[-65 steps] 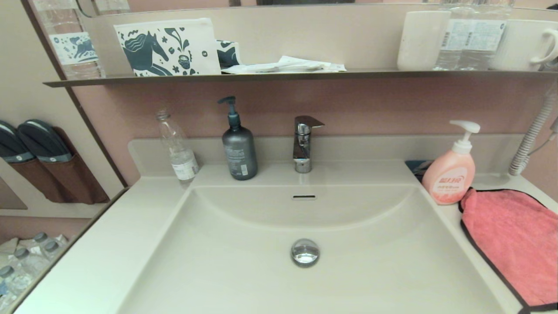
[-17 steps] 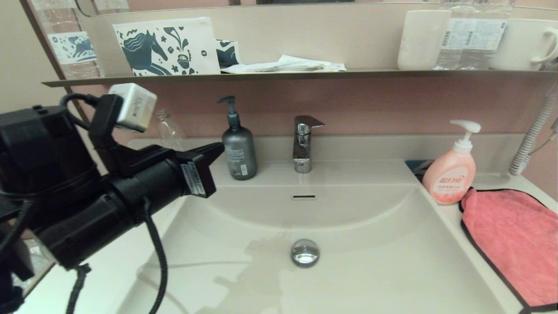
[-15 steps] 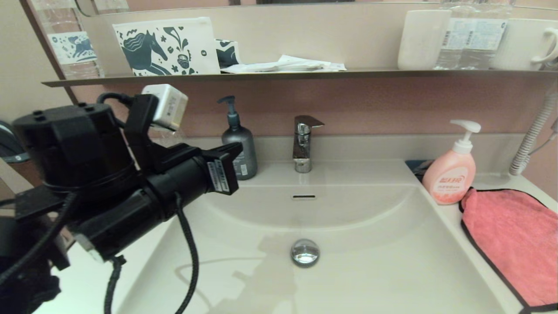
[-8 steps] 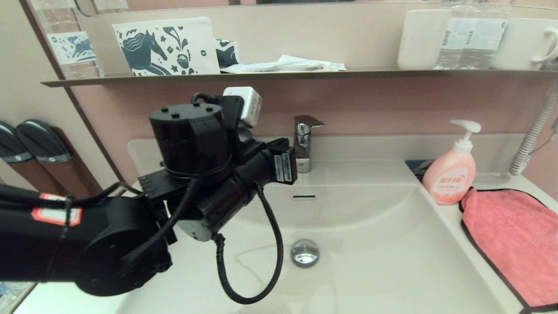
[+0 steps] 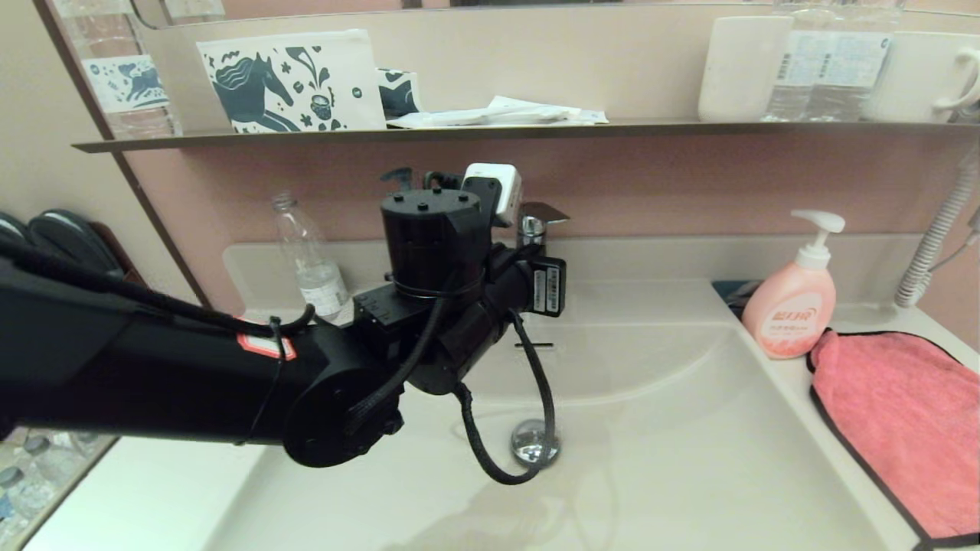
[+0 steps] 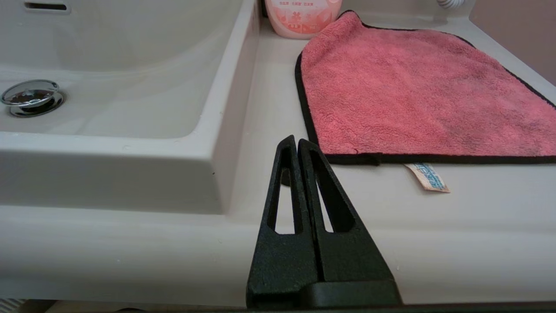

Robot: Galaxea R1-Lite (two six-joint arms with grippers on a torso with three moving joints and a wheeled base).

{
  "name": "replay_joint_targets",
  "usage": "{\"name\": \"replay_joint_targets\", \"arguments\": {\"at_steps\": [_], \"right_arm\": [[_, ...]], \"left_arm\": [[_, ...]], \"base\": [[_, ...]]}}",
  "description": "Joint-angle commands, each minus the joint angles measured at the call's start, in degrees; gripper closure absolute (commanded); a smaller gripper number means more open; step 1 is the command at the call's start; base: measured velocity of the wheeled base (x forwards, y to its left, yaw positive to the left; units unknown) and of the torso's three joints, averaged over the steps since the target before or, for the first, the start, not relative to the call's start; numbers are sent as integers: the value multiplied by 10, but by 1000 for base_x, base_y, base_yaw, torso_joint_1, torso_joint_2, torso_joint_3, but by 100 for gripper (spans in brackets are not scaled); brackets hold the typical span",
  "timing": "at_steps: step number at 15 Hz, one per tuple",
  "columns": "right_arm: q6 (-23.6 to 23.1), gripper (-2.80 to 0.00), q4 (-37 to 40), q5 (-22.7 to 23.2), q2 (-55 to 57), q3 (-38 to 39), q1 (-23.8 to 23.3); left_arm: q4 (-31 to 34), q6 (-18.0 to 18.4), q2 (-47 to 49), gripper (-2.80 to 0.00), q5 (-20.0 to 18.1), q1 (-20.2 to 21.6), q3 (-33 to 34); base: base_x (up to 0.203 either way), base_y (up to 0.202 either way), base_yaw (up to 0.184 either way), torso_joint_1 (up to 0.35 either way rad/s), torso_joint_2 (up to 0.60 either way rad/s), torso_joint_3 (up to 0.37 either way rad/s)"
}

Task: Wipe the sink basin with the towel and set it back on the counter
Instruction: Turn on the faucet

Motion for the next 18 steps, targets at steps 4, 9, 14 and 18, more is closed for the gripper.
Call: {"name": "replay_joint_targets", "arguments": {"at_steps": [4, 9, 14, 18], "right_arm": [[0, 0, -1, 0, 0, -1, 0], [0, 0, 0, 0, 0, 0, 0], [0, 0, -1, 0, 0, 0, 0], [0, 0, 0, 0, 0, -1, 0]], "left_arm": [[6, 29, 61, 0, 1, -6, -70], [22, 49, 90, 0, -3, 18, -136], [21, 57, 108, 0, -6, 23, -151], [25, 58, 111, 0, -6, 27, -179]], "base": [[0, 0, 0, 0, 0, 0], [0, 0, 0, 0, 0, 0], [0, 0, 0, 0, 0, 0], [0, 0, 0, 0, 0, 0]]}}
